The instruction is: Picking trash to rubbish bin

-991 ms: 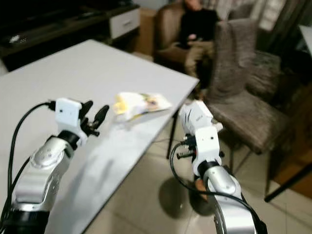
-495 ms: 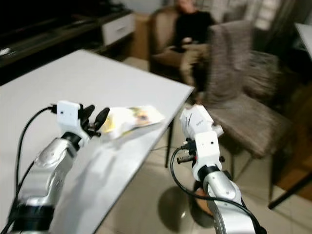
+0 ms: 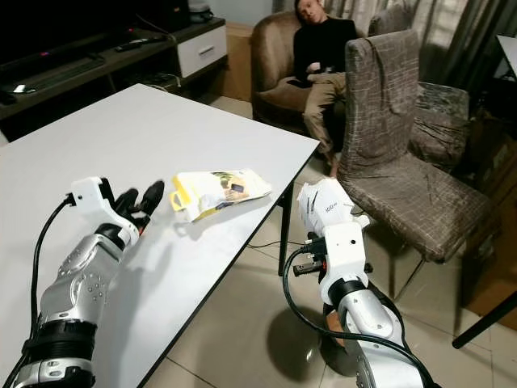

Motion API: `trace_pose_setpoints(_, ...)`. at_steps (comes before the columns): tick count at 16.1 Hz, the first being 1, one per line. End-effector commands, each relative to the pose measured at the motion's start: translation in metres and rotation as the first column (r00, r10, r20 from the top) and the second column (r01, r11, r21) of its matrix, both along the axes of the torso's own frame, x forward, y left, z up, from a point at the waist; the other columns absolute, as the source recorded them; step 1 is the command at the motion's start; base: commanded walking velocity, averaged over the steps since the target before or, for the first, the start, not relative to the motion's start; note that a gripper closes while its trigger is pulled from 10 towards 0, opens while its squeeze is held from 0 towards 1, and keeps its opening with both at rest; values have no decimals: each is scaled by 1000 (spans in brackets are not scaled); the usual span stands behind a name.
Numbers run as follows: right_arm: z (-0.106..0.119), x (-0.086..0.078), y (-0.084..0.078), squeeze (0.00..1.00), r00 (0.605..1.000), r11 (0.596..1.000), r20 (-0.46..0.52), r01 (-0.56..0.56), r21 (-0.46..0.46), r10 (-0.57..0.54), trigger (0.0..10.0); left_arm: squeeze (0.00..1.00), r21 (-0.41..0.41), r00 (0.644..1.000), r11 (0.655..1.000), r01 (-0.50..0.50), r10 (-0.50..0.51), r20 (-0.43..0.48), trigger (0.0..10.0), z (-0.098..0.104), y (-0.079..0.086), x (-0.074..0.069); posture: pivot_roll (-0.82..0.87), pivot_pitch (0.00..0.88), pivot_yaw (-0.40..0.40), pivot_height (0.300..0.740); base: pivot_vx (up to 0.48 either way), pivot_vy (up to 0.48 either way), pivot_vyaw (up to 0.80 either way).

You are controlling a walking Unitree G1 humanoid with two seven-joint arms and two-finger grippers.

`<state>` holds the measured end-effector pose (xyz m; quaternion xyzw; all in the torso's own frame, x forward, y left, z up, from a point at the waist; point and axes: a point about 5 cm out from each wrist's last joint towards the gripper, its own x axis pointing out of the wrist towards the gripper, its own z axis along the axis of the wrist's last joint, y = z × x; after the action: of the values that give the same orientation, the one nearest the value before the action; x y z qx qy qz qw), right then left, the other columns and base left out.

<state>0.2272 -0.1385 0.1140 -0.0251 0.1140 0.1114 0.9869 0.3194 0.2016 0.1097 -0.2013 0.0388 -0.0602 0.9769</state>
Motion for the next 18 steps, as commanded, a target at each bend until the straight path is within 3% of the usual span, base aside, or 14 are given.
trace_pose_setpoints(1,6,-1,0,0,999,1000,31,-10,10,10,10000,1000,-55,999,997,47,-47,-11,10000,-1,-7,6,-62,10,17,740,0,0,0)
trace_pose_setpoints(4,5,-3,2,0,999,1000,25,-28,9,28,10000,1000,-122,995,991,48,-57,-77,10000,-17,-9,7,-67,15,15,740,0,0,0)
trace_pose_setpoints(6,6,-5,5,0,998,998,24,-66,7,66,10000,1000,-144,991,989,-23,4,-135,10000,-31,-3,9,-78,18,13,740,0,0,0)
trace_pose_setpoints(10,4,-14,13,0,984,984,11,-180,9,180,10000,1000,-155,987,984,-90,68,-144,10000,-34,7,12,-86,20,14,740,0,0,0)
trace_pose_setpoints(12,2,-16,14,0,983,983,2,-184,13,184,10000,1000,-281,988,956,-83,43,-146,10000,-37,2,14,-88,21,14,740,0,0,0)
trace_pose_setpoints(14,-1,-18,12,0,982,982,-9,-189,6,189,10000,1000,-436,988,900,11,-76,-133,10000,-41,-12,14,-99,22,14,740,0,0,0)
trace_pose_setpoints(15,-1,-18,11,0,982,982,-12,-189,1,189,10000,1000,-487,984,874,-4,-82,-156,10000,-45,-15,13,-102,22,14,740,0,0,0)
trace_pose_setpoints(16,-1,-18,11,0,982,982,-12,-189,0,189,10000,584,-498,983,867,-19,-74,-166,10000,-47,-15,13,-104,22,15,740,0,0,0)
trace_pose_setpoints(17,-1,-17,11,0,982,982,-12,-188,-1,188,10000,0,-515,981,856,-39,-64,-182,10000,-50,-15,12,-106,22,14,740,0,0,0)
trace_pose_setpoints(18,-2,-17,11,0,982,982,-13,-188,-5,188,10000,0,-530,977,847,-50,-69,-202,10000,-54,-16,12,-109,20,15,740,0,0,0)
